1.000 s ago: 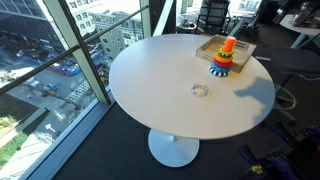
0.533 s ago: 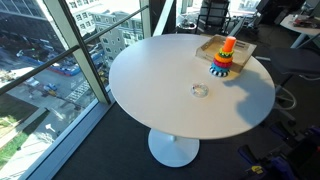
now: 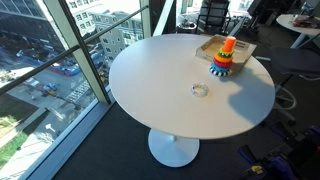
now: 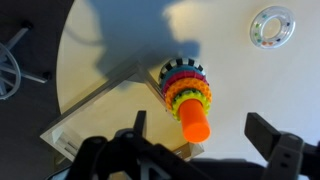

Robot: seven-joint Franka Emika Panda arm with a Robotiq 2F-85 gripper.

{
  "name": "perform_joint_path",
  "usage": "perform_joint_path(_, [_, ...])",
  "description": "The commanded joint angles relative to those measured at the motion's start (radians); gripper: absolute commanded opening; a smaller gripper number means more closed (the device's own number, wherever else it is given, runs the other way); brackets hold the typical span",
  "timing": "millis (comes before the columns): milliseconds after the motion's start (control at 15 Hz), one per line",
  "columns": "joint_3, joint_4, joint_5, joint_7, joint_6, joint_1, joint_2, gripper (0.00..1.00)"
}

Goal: Remove the lime green donut plush toy and put it on the table

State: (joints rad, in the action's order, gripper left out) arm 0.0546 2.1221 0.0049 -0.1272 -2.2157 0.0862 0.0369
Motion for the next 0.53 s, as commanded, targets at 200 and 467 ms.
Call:
perform_joint_path(200, [0.000,0.009,-0.066,-0.134,-0.016,-0.005,-0.015,1.00])
perform_joint_path(467, [0.005,-0.004,-0.073,-0.192,-0.020,-0.006,-0.069,1.00])
